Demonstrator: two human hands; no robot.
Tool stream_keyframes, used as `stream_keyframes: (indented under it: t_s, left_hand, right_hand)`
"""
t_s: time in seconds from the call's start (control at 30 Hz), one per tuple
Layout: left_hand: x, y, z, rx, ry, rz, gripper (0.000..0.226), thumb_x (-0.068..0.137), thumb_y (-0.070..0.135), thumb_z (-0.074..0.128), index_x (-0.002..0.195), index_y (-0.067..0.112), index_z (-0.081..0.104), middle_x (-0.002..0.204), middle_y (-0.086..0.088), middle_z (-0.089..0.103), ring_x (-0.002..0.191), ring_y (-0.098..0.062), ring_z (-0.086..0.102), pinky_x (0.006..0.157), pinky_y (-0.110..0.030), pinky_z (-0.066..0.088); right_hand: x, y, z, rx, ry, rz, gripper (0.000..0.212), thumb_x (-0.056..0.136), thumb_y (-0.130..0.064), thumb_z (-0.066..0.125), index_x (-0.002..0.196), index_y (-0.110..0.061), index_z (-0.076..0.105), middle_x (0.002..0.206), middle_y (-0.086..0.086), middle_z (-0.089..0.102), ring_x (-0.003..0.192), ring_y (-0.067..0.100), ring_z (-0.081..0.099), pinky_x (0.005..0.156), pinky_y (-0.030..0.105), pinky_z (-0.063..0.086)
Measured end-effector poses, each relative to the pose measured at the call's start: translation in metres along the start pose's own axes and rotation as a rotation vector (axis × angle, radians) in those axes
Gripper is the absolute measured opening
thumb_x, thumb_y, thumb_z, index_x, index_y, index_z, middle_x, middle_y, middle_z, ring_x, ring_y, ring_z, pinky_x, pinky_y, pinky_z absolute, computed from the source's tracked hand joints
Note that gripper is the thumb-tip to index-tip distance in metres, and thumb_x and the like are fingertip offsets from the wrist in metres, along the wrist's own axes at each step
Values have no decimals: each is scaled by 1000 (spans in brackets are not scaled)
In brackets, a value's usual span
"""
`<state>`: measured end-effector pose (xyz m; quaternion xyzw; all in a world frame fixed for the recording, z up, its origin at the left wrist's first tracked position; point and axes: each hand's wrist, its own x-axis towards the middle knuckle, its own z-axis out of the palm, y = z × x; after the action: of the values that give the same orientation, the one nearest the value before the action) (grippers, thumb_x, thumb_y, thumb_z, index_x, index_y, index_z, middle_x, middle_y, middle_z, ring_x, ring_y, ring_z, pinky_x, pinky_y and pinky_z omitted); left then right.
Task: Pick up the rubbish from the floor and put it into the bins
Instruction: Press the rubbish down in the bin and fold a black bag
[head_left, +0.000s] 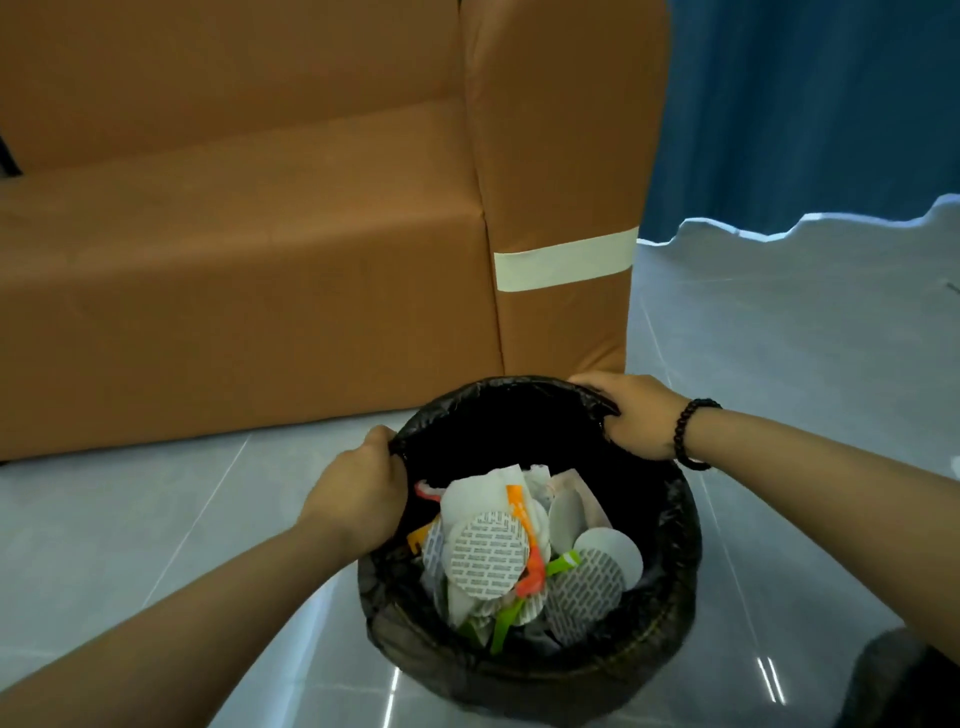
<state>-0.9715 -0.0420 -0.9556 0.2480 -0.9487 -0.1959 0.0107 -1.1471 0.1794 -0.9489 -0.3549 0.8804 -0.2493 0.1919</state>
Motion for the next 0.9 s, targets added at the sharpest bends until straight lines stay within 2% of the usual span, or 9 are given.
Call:
stream_keyframes:
  t_s: [0.17, 0.3, 0.43, 0.6, 0.7, 0.73, 0.8, 0.87, 0.9]
  left_hand:
    - [21, 61, 12, -75, -49, -15, 24, 103, 18, 34, 122, 4, 39, 60, -6, 43, 48, -20, 32, 46, -32, 22]
    - [39, 105, 5, -96, -56, -27, 17, 101, 19, 36, 85, 15, 38, 66, -7, 43, 53, -21, 35, 50, -32, 25]
    - [71, 165, 6, -149, -137, -28, 17, 96, 15, 42, 79, 12, 44, 68, -9, 42, 60, -22, 33, 55, -33, 24]
    - [93, 216, 39, -226, -206, 40, 10, 95, 20, 46, 89, 13, 47, 73, -9, 51, 63, -24, 42, 54, -31, 29]
    - [98, 249, 60, -293, -242, 12, 31, 93, 36, 50, 114, 14, 56, 98, -9, 62, 78, -23, 55, 61, -31, 41]
    - [100, 260, 65, -347, -263, -26, 47, 93, 41, 50, 132, 15, 47, 119, -10, 59, 87, -23, 57, 67, -31, 44]
    - [92, 286, 76, -374, -294, -69, 79, 92, 50, 48, 152, 16, 10, 155, -9, 25, 114, -28, 51, 88, -37, 45]
    - [70, 301, 79, -249, -191, 115, 87, 91, 55, 45, 152, 20, -5, 161, -5, -6, 146, -27, 11, 116, -47, 17]
    - [54, 316, 88, -212, -155, 323, 84, 90, 56, 44, 152, 22, -1, 160, -2, -8, 147, -22, -2, 118, -47, 5]
  right_hand:
    - [11, 36, -62, -72, 26, 22, 52, 88, 1, 46, 134, -24, 47, 129, 6, 55, 117, 27, 51, 88, 25, 42]
    - [16, 57, -104, -150, 48, 97, 37, 86, -2, 47, 120, -12, 58, 118, 12, 60, 109, 31, 55, 88, 32, 50]
    - [-3, 94, -145, -194, 160, 203, 25, 82, -3, 47, 100, -4, 64, 102, 15, 64, 99, 32, 59, 73, 29, 47]
    - [-40, 134, -174, -184, 305, 343, 24, 82, -2, 47, 102, -6, 60, 105, 15, 62, 99, 32, 56, 77, 30, 46]
    - [-64, 162, -178, -141, 372, 471, 24, 81, -2, 48, 101, -7, 60, 108, 15, 62, 100, 32, 56, 80, 33, 49]
    - [-70, 168, -179, -129, 390, 504, 24, 81, -2, 48, 102, -5, 60, 108, 16, 61, 99, 33, 56, 81, 33, 49]
    - [-91, 177, -181, -117, 426, 598, 22, 82, -3, 47, 100, -3, 60, 105, 16, 60, 95, 32, 56, 75, 31, 48]
    - [-105, 184, -182, -103, 445, 663, 15, 82, -3, 46, 93, -4, 56, 95, 14, 57, 85, 29, 53, 67, 28, 42]
    - [-125, 191, -186, -104, 462, 739, 11, 82, -2, 46, 89, -5, 53, 90, 12, 54, 80, 28, 51, 64, 27, 40]
